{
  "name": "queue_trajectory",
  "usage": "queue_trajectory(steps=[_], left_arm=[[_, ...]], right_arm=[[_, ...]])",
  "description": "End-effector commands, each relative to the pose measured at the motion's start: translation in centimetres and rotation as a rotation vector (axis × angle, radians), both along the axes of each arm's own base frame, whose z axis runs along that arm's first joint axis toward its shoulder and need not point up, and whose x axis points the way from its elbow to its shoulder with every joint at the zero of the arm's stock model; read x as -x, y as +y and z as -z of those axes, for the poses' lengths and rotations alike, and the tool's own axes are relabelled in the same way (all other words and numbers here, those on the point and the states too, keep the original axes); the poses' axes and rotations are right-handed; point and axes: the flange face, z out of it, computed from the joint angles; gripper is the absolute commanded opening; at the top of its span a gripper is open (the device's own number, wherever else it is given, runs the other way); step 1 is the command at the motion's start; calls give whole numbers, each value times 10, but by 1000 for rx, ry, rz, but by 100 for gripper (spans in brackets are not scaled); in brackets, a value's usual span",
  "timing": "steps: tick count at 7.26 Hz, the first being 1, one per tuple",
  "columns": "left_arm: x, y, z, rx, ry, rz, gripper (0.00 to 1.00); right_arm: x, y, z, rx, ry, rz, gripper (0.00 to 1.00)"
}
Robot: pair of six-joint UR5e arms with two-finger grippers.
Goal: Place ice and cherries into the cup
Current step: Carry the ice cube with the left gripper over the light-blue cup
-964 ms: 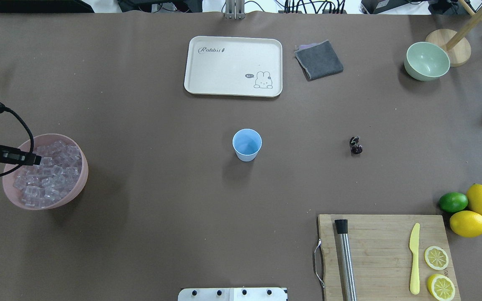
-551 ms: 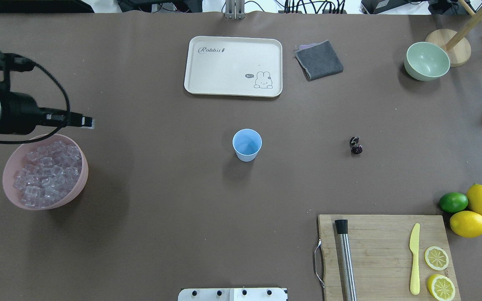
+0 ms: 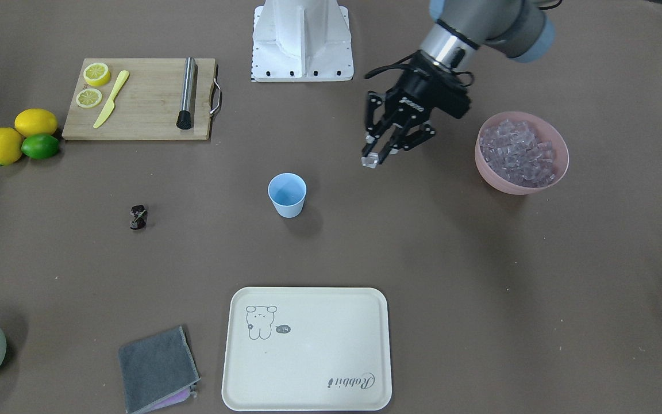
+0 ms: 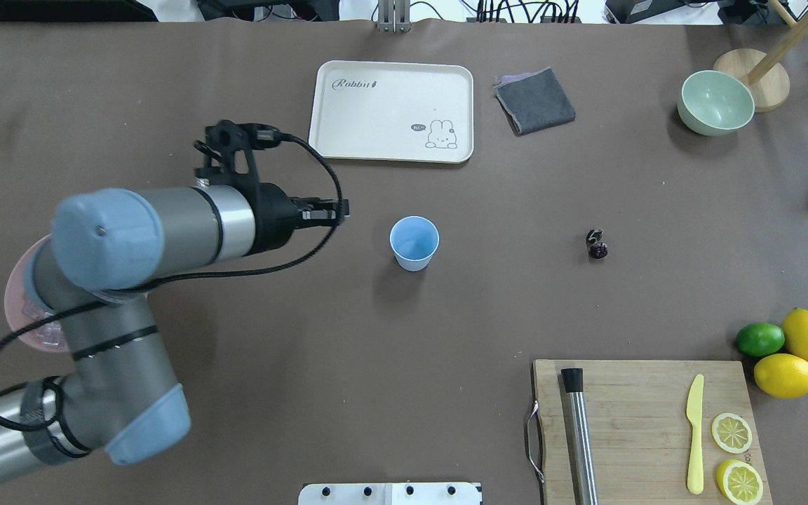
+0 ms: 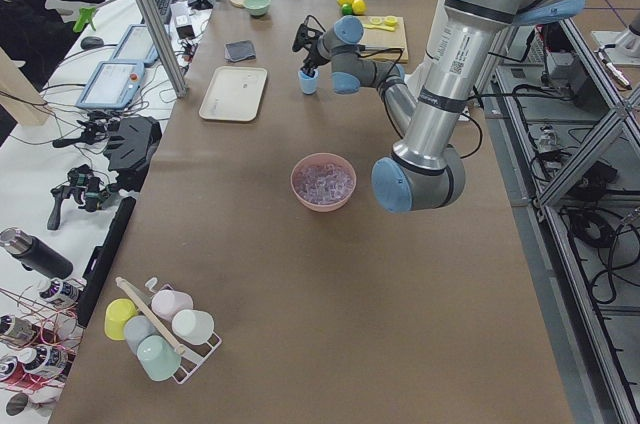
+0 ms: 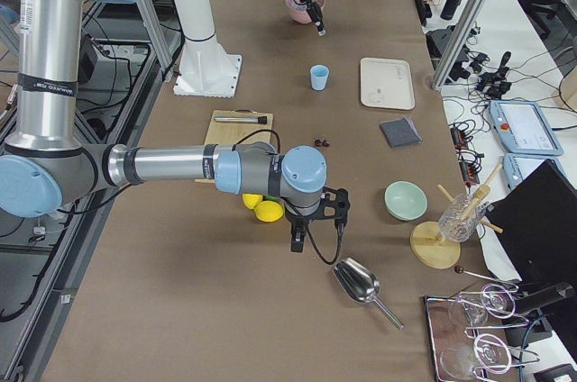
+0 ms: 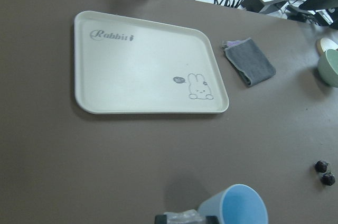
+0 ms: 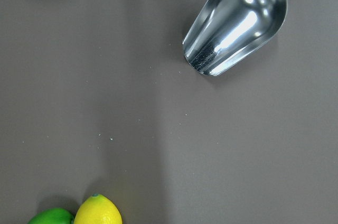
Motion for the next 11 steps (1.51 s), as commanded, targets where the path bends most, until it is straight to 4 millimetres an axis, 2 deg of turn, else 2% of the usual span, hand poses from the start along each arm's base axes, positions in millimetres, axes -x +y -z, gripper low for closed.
queue_trajectory(steps=[1, 2, 3, 7, 9, 10, 11], left_arm=[[-73, 24, 26, -5, -3, 44, 0], [-91, 17, 39, 6, 2, 94, 0], [-103, 12, 33, 13, -19, 94, 0], [-118, -1, 16, 24, -63, 118, 0], [-120, -3, 21, 23, -59, 134, 3], [-121, -4, 20, 21, -65, 138, 77], [-124, -4, 18, 23, -73, 136, 97]], right_arm=[[0, -1, 2, -4, 1, 0, 100], [0, -1, 2, -6, 1, 1, 100], [0, 0, 1, -3, -1, 1, 100], [0, 6, -7, 13, -1, 2, 100], [0, 6, -7, 15, -3, 2, 100], [0, 6, -7, 15, -3, 2, 100], [0, 6, -7, 15, -3, 2, 100]])
